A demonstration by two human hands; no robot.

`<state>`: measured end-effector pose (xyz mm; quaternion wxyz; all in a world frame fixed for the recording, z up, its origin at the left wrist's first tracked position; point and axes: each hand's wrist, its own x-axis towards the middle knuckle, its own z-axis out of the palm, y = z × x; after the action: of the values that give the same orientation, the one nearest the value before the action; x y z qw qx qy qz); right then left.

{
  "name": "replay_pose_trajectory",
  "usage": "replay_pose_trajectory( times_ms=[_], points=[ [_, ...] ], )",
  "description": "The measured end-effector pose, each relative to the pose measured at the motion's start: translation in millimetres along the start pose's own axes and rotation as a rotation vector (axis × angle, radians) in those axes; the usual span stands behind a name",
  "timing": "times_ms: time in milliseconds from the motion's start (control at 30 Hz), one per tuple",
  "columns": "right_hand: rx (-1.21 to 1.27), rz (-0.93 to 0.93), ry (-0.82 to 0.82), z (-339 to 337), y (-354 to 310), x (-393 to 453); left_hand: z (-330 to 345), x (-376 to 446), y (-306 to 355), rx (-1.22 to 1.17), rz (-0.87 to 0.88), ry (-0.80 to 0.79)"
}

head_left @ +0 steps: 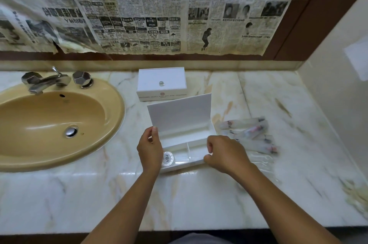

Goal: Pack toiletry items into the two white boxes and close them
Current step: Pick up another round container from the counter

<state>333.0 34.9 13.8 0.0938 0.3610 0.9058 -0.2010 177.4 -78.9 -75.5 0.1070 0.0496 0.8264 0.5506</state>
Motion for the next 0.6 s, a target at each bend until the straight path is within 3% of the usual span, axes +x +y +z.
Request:
replay_pose_trajectory(
  times_ms=[267,467,600],
  points=[
    [-0.158,0.099,-0.021,6.4,57.6,3.4,1.7,1.9,-3.9,0.021,0.035,0.01],
    [-0.287,0.044,-0.131,27.0,80.1,5.9,3.0,4.2,-8.6,0.006,0.044,0.01],
    [-0.316,-0.003,-0.114,30.9,85.1,6.7,4.3,4.3,-8.9,-0.004,0.042,0.017]
  ],
)
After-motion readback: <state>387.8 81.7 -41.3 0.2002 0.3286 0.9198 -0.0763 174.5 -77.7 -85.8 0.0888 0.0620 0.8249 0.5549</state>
